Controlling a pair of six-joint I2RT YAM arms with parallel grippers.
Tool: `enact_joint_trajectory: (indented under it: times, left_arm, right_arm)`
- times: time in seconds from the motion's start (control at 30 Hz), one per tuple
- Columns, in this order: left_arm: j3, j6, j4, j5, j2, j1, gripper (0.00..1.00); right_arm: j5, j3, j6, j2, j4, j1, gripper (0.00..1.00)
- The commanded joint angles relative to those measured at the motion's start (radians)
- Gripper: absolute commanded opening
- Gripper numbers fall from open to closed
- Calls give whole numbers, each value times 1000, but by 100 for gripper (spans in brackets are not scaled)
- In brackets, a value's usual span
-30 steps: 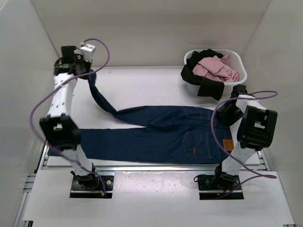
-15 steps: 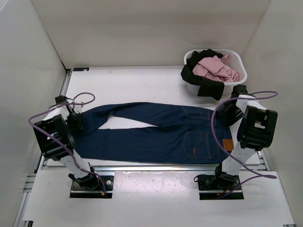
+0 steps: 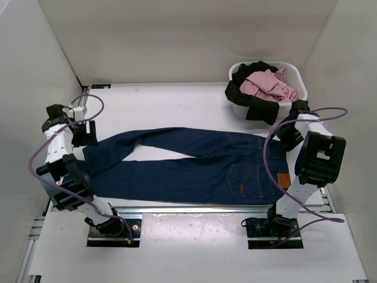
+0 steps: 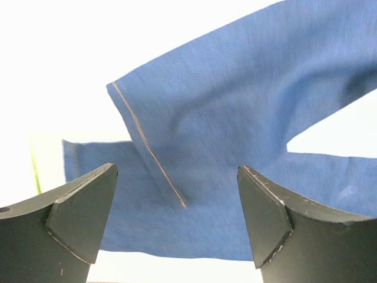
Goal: Fold and stack the trousers
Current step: Flatten the trousers out, then fold the trousers
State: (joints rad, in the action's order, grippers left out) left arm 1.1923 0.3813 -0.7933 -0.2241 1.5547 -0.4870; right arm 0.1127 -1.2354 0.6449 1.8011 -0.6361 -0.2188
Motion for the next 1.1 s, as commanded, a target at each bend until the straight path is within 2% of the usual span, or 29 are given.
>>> enact_joint_trajectory:
  times: [0.0,0.2,0.33,0.43,0.5,0.57,0.67,0.7,0.73,0.77,0.87,0.9,0.93,1.03,1.07]
  left_arm:
    - [88,-51,-12,44,83,-2,94]
    - [199,-61,-12,207,339,-2,96]
    - [246,-15,-12,242,482,20,96]
    - [247,-1,-12,243,525,33,96]
    - [234,11,-12,243,536,42,93]
    - [222,21,-12,233,536,51,81]
    - [213,30,-12,212,545,51,21]
    - [213,30,-12,212,554,51,14]
    - [223,30,-12,212,555,51,14]
    - [237,30,-12,203,555,51,14]
    - [297,30,-12,212,555,51,14]
    - [317,30,-12,212,555,51,14]
    - [340,40,-12,212,544,51,14]
    - [464,51,-12,224,516,64,14]
    - [536,62,-12,233,504,83,14]
  right_arm:
    - [-4,-106,-19,36,-40,4,75]
    - [-13,-236,-10,109,-71,4,85]
    - [-39,-259,38,161,-94,4,87]
    - [-54,-250,88,190,-114,4,87]
    - [-33,-263,123,216,-203,4,87]
    - [18,-241,124,225,-238,4,87]
    - [38,-188,159,216,-238,-8,87]
    - [27,-188,170,227,-238,-23,87]
    - [27,-176,189,245,-228,-24,87]
    - [27,-176,190,256,-212,-36,84]
    - [65,-191,200,287,-203,-36,58]
    - [79,-200,200,299,-203,-36,34]
    - [91,-213,200,299,-214,-36,23]
    - [113,-237,171,279,-214,-36,1]
    - [122,-251,156,265,-224,-36,0]
